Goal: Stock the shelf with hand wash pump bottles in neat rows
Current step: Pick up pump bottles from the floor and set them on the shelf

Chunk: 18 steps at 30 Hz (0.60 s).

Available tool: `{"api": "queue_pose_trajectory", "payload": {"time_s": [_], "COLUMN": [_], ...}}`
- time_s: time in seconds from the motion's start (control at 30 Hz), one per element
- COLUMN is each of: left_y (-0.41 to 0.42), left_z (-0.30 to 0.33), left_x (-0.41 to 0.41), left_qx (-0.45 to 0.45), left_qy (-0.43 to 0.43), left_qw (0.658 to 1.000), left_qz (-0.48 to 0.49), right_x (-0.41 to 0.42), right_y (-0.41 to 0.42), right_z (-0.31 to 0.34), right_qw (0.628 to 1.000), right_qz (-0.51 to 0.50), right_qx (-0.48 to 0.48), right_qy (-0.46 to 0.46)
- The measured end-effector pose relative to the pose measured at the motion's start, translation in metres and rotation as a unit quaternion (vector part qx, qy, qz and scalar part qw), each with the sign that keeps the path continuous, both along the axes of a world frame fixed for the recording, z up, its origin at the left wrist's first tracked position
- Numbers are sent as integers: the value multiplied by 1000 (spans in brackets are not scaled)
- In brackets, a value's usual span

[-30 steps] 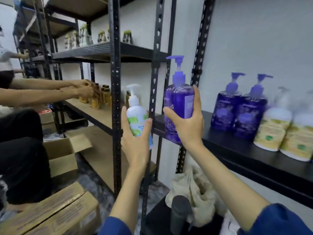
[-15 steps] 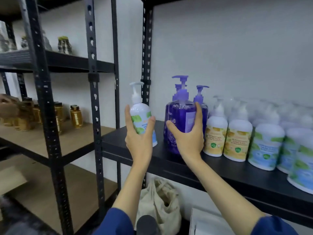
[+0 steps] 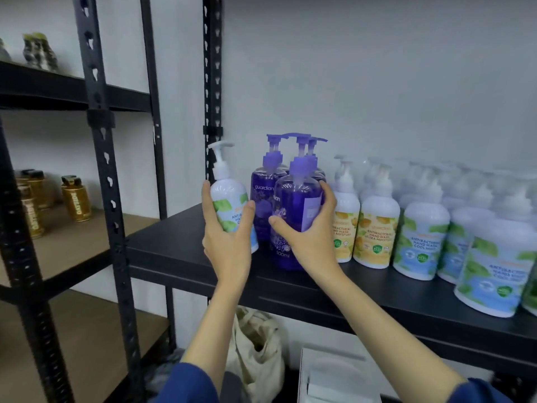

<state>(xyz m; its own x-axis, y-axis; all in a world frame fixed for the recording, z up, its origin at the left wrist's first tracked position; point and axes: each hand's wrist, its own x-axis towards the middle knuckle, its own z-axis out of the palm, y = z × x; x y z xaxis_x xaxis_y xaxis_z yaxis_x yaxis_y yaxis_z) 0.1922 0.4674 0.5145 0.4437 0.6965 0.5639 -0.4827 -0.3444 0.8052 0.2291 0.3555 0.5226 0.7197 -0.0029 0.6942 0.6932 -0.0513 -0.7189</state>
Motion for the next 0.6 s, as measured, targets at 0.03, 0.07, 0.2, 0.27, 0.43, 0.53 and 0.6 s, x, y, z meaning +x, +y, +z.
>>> {"api": "queue_pose_trajectory", "payload": {"time_s": [0.03,0.07,0.2,0.27,0.43,0.53,0.6], "left_y": [0,0,-1,-1,0,2,2], "left_z": [-1,-1,-3,-4,-4,-5,-5], "left_x": [1,1,1,1,1,1,2], "left_qx": [3,7,30,34,38,45,53], "left_qy": [2,5,13,12,8,6,5], "left_qw": [1000,1000,999,999,999,999,999], "left_qz": [1,2,-2,-3,2,3,9], "right_x": [1,2,2,-6,-20,-13,-8], "right_y": [-4,-7,-15,-14,-8,-13,-18], "right_z": [2,4,6,4,-1,-1,-1], "right_qw": [1000,999,996,996,955,979,990], "right_qz": [23,45,59,-11,-173,-80,-4], "right_qx": [-8,-16,-51,-83,-223,-180,-138], "right_qy": [11,25,34,-8,-90,-58,-37]}}
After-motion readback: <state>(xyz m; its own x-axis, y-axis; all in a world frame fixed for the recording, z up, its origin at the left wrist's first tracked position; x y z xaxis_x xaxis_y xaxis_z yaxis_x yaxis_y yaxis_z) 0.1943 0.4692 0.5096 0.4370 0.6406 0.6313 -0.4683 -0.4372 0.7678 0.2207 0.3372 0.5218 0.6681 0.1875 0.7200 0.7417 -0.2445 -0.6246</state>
